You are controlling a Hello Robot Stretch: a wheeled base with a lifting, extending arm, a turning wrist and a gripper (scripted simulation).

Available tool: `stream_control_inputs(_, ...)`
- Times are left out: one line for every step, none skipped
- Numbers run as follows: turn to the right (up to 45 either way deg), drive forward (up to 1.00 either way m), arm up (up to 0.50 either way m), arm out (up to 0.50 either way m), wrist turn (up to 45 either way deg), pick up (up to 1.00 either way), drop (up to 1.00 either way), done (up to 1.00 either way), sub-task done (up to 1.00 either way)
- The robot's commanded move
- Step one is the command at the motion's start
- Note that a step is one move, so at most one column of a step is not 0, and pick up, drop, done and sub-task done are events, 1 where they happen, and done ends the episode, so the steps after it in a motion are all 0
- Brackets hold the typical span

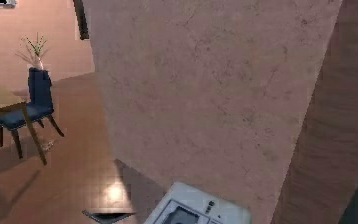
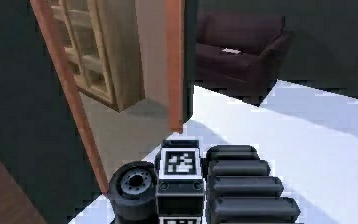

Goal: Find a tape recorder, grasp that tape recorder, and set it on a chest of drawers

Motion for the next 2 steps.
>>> stream_control_inputs(0.0,0.3,0.0,0.0,0.0,0.0,0.0,0.0,0.0)
stream_control_inputs(-30.0,0.0,0.0,0.0,0.0,0.0,0.0,0.0,0.0)
